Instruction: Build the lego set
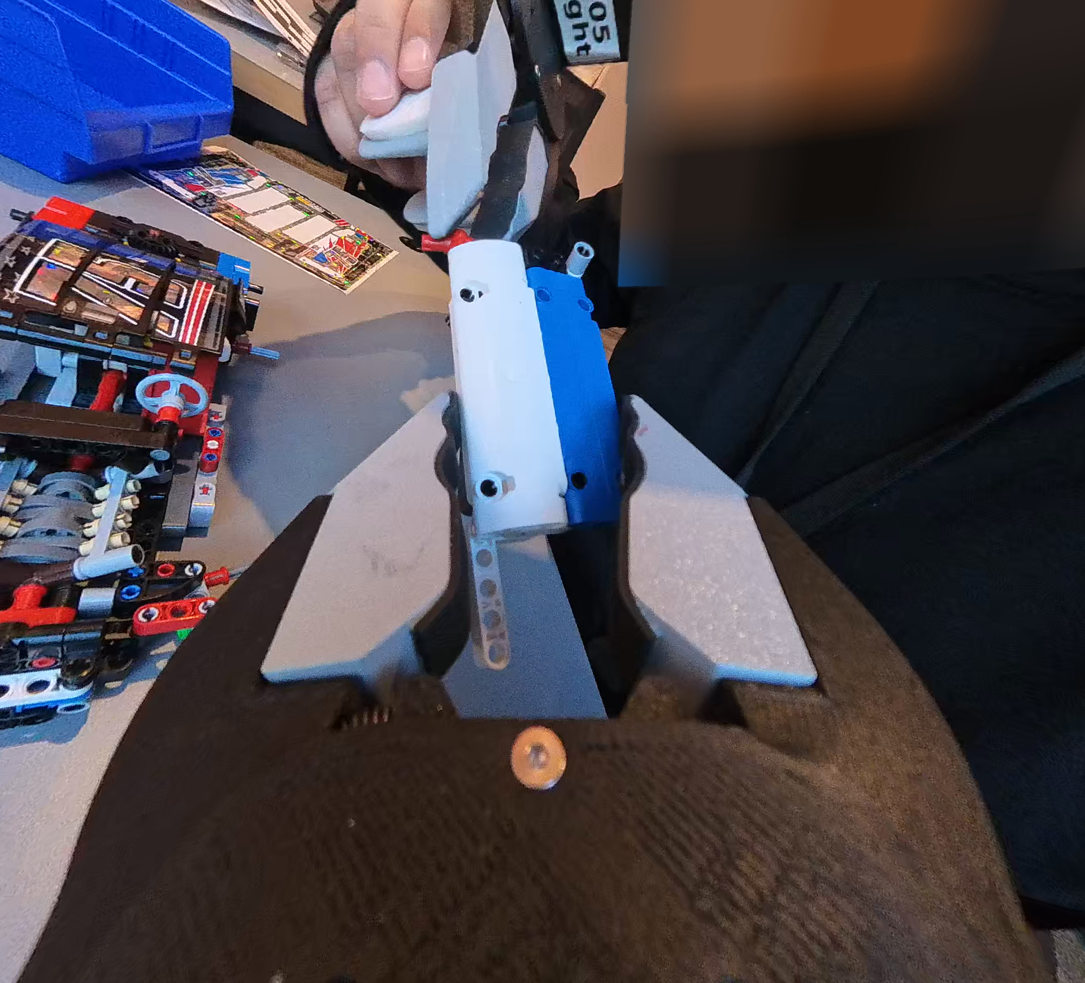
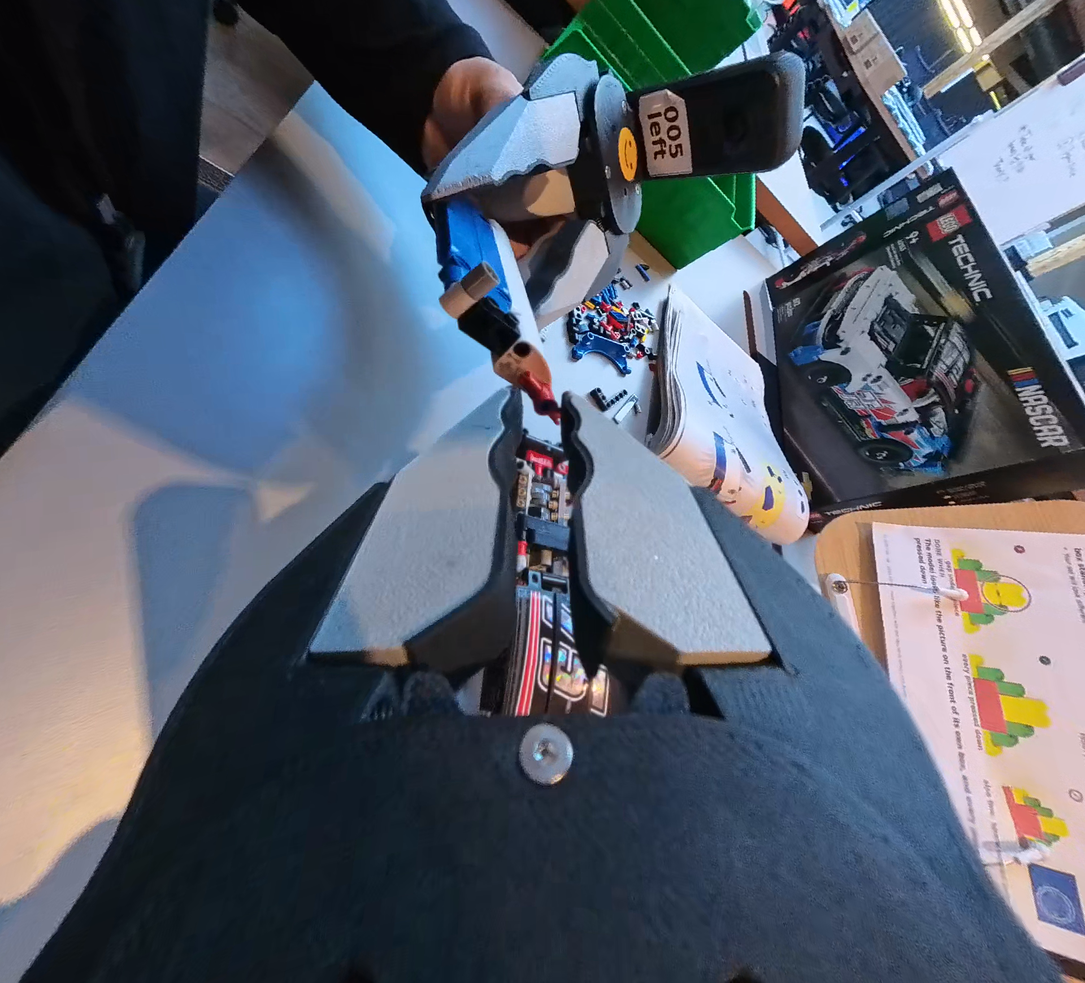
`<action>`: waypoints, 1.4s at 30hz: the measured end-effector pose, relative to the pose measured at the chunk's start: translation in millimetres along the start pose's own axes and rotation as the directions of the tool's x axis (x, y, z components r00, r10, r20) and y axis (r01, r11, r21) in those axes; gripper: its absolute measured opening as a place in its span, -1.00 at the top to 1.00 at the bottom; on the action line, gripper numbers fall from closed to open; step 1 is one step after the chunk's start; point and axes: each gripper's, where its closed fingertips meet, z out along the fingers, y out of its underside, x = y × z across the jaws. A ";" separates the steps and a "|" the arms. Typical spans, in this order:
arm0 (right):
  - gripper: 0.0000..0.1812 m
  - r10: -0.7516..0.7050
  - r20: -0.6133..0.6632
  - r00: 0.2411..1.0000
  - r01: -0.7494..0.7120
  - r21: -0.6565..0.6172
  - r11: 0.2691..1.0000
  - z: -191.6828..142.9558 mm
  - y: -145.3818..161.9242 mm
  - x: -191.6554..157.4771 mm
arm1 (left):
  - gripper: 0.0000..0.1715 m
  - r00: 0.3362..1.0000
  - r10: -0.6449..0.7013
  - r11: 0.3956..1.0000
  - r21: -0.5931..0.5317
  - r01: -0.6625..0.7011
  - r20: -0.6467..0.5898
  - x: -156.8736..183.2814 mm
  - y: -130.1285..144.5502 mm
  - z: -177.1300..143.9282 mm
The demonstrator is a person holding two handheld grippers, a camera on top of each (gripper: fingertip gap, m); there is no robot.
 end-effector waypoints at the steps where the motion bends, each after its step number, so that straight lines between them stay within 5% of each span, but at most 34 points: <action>1: 0.90 0.004 0.001 1.000 -0.004 -0.007 1.000 -0.1 1.3 -0.2 | 0.39 1.000 0.000 1.000 -0.004 0.000 -0.002 0.9 0.7 0.8; 7: 0.95 0.073 0.065 0.995 -0.074 0.006 0.997 -0.7 2.8 -5.7 | 0.40 0.999 0.044 0.999 -0.033 -0.044 0.021 2.6 3.8 4.3; 13: 0.96 0.257 0.129 0.958 -0.263 0.033 0.964 3.1 9.0 -5.8 | 0.40 0.957 0.230 0.967 -0.150 -0.204 0.178 -6.5 9.3 3.6; 20: 0.96 0.392 0.194 0.899 -0.411 0.065 0.909 9.6 13.8 -6.3 | 0.40 0.727 0.594 0.781 -0.466 -0.417 0.345 -24.5 19.5 -2.5; 23: 0.95 0.372 0.189 0.909 -0.391 0.077 0.917 12.0 14.4 -6.9 | 0.40 0.665 0.650 0.735 -0.527 -0.427 0.368 -30.2 23.6 -5.0; 31: 0.75 0.438 0.107 0.892 -0.448 0.091 0.890 -1.7 27.3 -2.8 | 0.40 0.820 0.367 0.885 -0.438 -0.161 0.440 -40.4 54.2 -20.2; 36: 0.77 0.521 0.052 0.852 -0.523 0.133 0.842 -17.4 35.5 -14.2 | 0.40 0.860 0.236 0.913 -0.407 -0.036 0.453 -40.5 84.4 -27.9; 42: 0.76 0.611 -0.037 0.791 -0.597 0.171 0.784 -29.0 58.0 -32.3 | 0.40 0.856 0.255 0.906 -0.420 -0.049 0.450 -48.7 104.9 -18.1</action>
